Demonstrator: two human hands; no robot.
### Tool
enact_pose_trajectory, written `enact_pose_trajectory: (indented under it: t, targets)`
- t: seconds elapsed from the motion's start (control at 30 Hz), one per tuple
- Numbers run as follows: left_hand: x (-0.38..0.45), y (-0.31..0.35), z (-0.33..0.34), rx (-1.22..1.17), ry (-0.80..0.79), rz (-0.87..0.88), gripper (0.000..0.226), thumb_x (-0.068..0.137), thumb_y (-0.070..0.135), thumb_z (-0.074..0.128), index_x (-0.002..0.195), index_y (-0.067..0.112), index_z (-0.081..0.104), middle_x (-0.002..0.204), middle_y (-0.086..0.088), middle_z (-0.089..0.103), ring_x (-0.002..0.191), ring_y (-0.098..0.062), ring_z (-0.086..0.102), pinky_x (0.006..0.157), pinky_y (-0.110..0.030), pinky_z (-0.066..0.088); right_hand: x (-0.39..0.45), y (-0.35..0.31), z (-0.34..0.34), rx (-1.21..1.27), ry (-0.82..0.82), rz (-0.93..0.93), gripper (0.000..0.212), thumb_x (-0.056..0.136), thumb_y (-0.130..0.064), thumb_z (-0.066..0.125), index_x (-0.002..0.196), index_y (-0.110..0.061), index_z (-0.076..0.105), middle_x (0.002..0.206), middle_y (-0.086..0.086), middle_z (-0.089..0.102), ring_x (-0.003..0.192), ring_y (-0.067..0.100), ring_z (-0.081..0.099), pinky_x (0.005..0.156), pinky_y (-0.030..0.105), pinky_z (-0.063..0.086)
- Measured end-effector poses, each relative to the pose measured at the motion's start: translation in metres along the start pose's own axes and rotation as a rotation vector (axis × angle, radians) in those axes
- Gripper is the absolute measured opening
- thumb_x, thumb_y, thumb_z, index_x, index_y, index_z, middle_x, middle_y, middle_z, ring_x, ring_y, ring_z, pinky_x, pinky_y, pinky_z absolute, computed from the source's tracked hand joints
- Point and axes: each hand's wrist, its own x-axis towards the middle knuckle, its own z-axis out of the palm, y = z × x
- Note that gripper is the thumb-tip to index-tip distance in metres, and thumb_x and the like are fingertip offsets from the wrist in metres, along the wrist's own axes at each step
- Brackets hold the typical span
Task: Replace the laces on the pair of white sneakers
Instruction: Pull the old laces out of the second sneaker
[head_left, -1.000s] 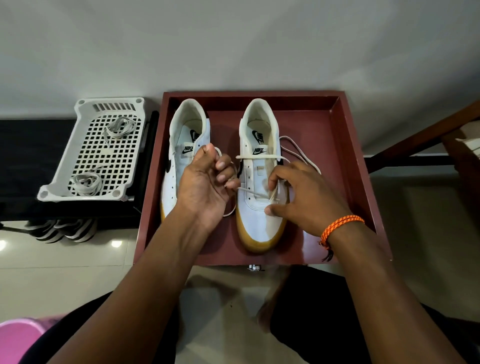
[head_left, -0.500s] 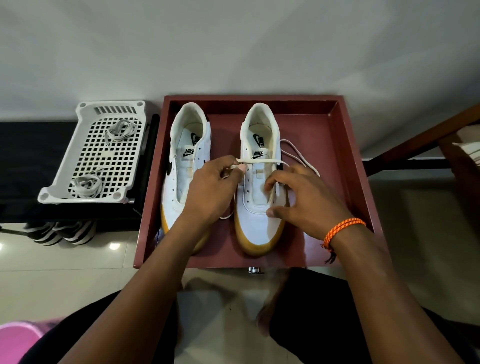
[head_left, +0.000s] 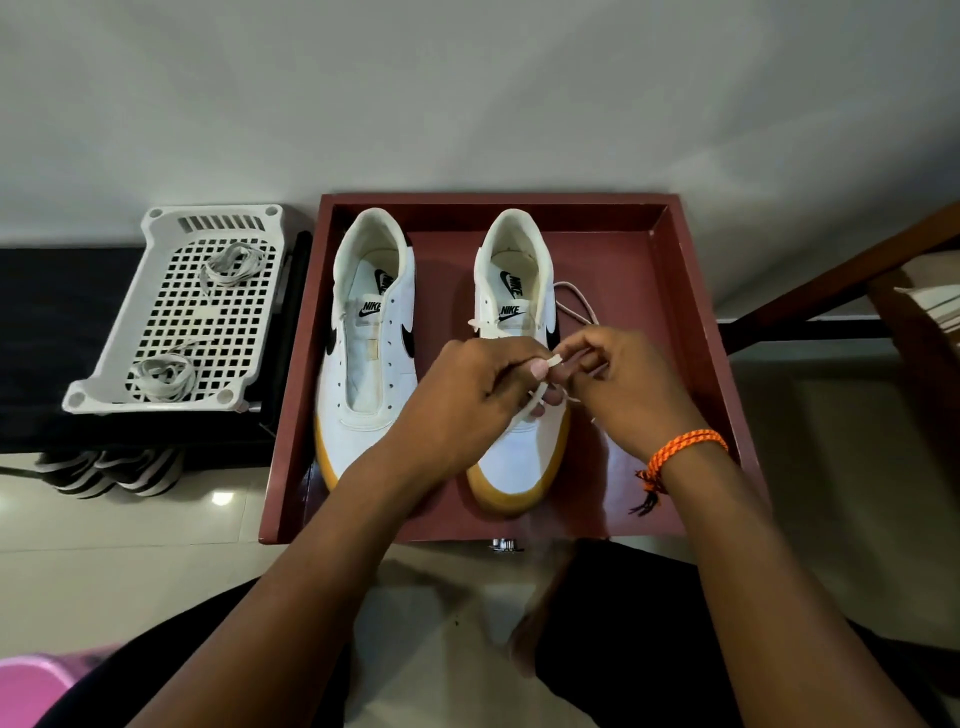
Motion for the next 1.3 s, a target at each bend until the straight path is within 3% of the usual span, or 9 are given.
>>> enact_pose_trajectory:
  t: [0.17, 0.33, 0.47, 0.57, 0.73, 0.83, 1.0, 1.13, 1.3]
  targets:
    - [0.003, -0.002, 0.0, 0.037, 0.119, 0.028, 0.019, 0.104, 0.012, 0.069, 0.116, 0.012, 0.083, 0.094, 0.002, 0.083, 0.084, -0.008, 0.08, 0.079, -0.037, 0.066, -0.006, -0.016, -0.013, 0.255, -0.067, 0.006, 0.036, 0.098, -0.001, 0.053, 0.09, -0.023, 0.08, 0.092, 0.017, 0.075, 0.078, 0.032, 0.064, 0.063, 0.039, 0.053]
    - [0.002, 0.001, 0.0, 0.079, 0.258, -0.02, 0.003, 0.09, 0.015, 0.086, 0.092, 0.014, 0.084, 0.078, 0.006, 0.08, 0.067, -0.009, 0.077, 0.064, -0.04, 0.066, -0.009, -0.026, -0.018, 0.35, -0.163, 0.015, 0.03, 0.107, -0.028, 0.056, 0.097, -0.012, 0.08, 0.1, 0.012, 0.077, 0.099, 0.027, 0.073, 0.078, 0.046, 0.057]
    - [0.002, 0.004, 0.001, -0.055, 0.273, -0.059, 0.013, 0.092, 0.007, 0.083, 0.09, 0.005, 0.071, 0.07, -0.002, 0.076, 0.062, -0.015, 0.076, 0.063, -0.038, 0.066, -0.01, -0.021, -0.016, 0.352, -0.256, -0.088, 0.012, 0.1, -0.017, 0.071, 0.105, -0.007, 0.073, 0.097, 0.014, 0.075, 0.078, 0.018, 0.07, 0.069, 0.028, 0.057]
    - [0.003, 0.003, 0.002, -0.078, 0.291, -0.033, 0.009, 0.097, 0.011, 0.079, 0.097, 0.007, 0.07, 0.075, -0.001, 0.077, 0.067, -0.017, 0.078, 0.066, -0.039, 0.066, -0.009, -0.018, -0.019, 0.404, -0.246, -0.098, 0.009, 0.097, -0.007, 0.074, 0.105, -0.006, 0.075, 0.08, 0.014, 0.07, 0.064, 0.023, 0.061, 0.061, 0.035, 0.056]
    - [0.008, -0.014, -0.002, 0.255, 0.408, 0.035, 0.015, 0.103, 0.014, 0.063, 0.11, 0.022, 0.073, 0.107, 0.008, 0.068, 0.1, -0.017, 0.066, 0.082, -0.041, 0.057, -0.005, -0.02, -0.036, 0.428, 0.245, -0.133, 0.018, 0.09, -0.003, 0.062, 0.078, -0.001, 0.075, 0.055, -0.008, 0.06, 0.052, 0.001, 0.049, 0.053, 0.013, 0.037]
    - [0.008, -0.023, -0.006, 0.394, 0.365, 0.013, 0.032, 0.099, 0.003, 0.061, 0.118, 0.025, 0.074, 0.121, 0.003, 0.061, 0.113, -0.019, 0.058, 0.092, -0.039, 0.053, -0.002, -0.006, -0.036, 0.013, 0.508, -0.046, 0.024, 0.088, -0.012, 0.059, 0.07, -0.011, 0.074, 0.062, 0.0, 0.066, 0.06, 0.009, 0.06, 0.056, 0.023, 0.045]
    - [0.006, -0.023, -0.004, 0.337, 0.301, -0.011, 0.042, 0.099, -0.003, 0.056, 0.124, 0.026, 0.071, 0.129, 0.003, 0.053, 0.108, -0.014, 0.062, 0.091, -0.041, 0.058, -0.008, 0.002, -0.012, -0.267, 0.108, 0.029, 0.024, 0.09, -0.019, 0.066, 0.105, -0.03, 0.082, 0.111, 0.003, 0.074, 0.1, 0.024, 0.068, 0.086, 0.033, 0.055]
    - [0.006, -0.019, -0.004, 0.294, 0.331, -0.004, 0.048, 0.096, -0.009, 0.05, 0.128, 0.021, 0.069, 0.13, 0.001, 0.054, 0.106, -0.01, 0.061, 0.086, -0.037, 0.058, -0.011, -0.019, 0.002, -0.122, 0.056, -0.18, 0.031, 0.089, -0.02, 0.069, 0.115, -0.037, 0.068, 0.115, -0.01, 0.053, 0.091, 0.011, 0.061, 0.075, 0.038, 0.056]
    - [0.005, -0.02, -0.006, 0.321, 0.352, -0.015, 0.049, 0.093, -0.009, 0.048, 0.128, 0.02, 0.068, 0.129, 0.0, 0.053, 0.108, -0.009, 0.059, 0.086, -0.042, 0.058, -0.014, -0.01, 0.011, -0.276, -0.141, -0.223, 0.044, 0.078, -0.035, 0.08, 0.118, -0.039, 0.064, 0.104, -0.012, 0.04, 0.094, 0.019, 0.056, 0.077, 0.046, 0.058]
